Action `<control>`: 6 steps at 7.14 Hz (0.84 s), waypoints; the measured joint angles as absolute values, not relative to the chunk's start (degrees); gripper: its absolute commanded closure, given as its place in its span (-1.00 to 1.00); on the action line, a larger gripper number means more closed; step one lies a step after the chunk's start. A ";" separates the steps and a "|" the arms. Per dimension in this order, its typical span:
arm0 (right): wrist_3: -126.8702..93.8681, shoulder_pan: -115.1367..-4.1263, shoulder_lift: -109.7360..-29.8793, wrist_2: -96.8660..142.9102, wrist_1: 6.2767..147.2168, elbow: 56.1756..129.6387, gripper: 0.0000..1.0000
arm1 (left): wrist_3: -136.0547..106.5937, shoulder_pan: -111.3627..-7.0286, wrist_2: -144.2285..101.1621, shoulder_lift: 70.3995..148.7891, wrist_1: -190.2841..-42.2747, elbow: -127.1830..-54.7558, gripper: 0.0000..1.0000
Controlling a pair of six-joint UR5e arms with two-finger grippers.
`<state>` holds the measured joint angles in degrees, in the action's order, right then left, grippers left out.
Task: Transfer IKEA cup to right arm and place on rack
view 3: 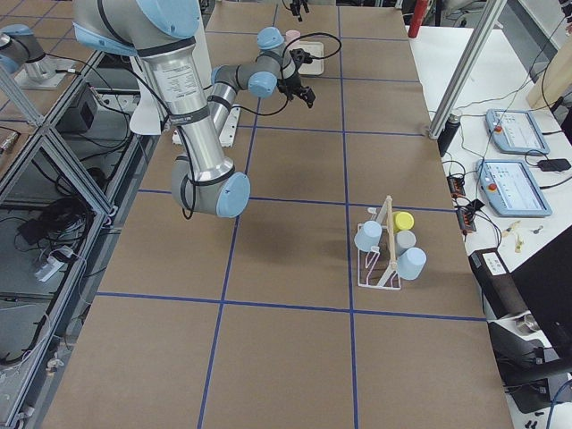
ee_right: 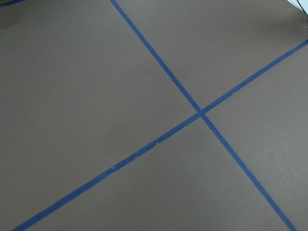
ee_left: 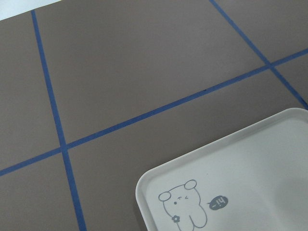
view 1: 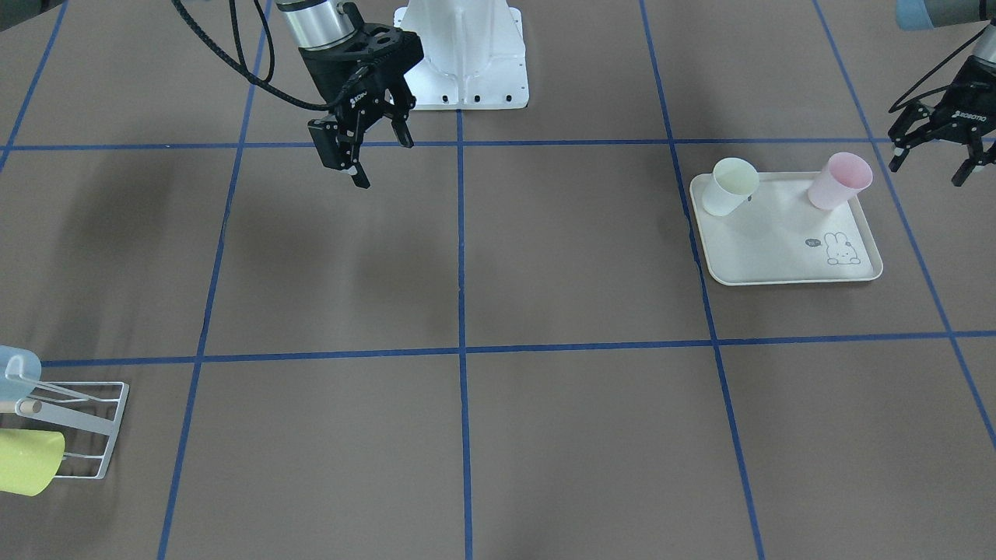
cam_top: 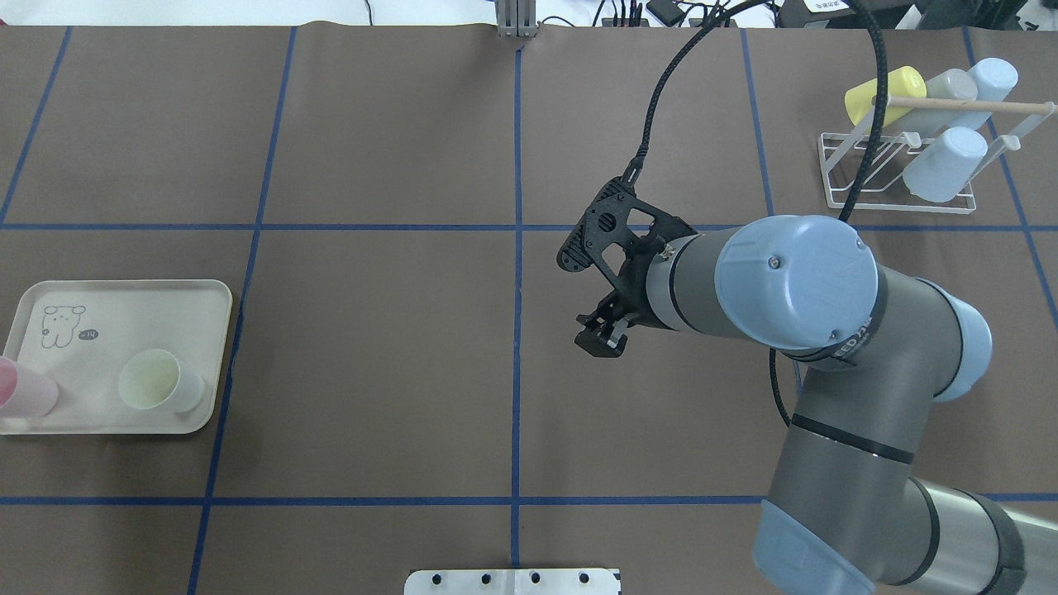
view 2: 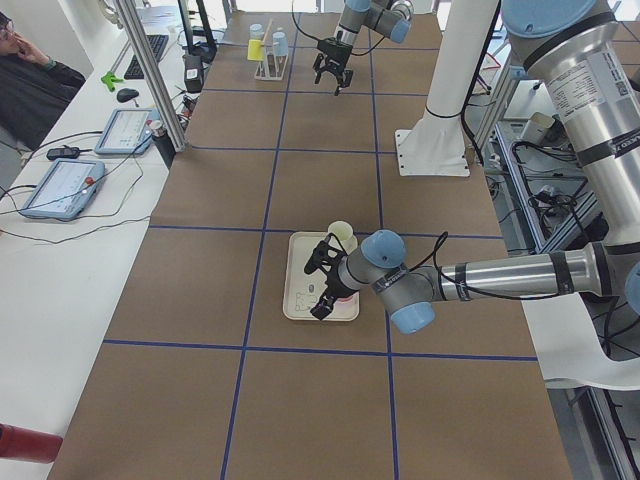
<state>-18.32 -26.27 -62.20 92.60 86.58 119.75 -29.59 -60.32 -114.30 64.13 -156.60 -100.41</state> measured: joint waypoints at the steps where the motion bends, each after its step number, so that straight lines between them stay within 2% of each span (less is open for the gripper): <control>1: -18.47 -26.04 -62.18 92.49 86.55 119.72 -0.99 | -31.43 -58.08 -114.27 64.20 -156.93 -99.97 -1.00; 2: -18.52 -25.91 -62.23 92.42 86.51 119.71 -0.99 | -33.02 -55.81 -114.12 64.28 -157.35 -99.79 -0.74; 3: -18.54 -25.88 -62.27 92.39 86.50 119.71 -0.99 | -33.74 -54.17 -113.99 64.31 -157.78 -99.72 -0.18; 4: -18.54 -25.85 -62.33 92.38 86.49 119.71 -0.99 | -33.96 -53.44 -113.94 64.33 -158.00 -99.60 0.13; 6: -18.54 -25.84 -62.34 92.37 86.49 119.71 -0.99 | -34.09 -52.89 -113.97 64.48 -158.17 -99.04 0.16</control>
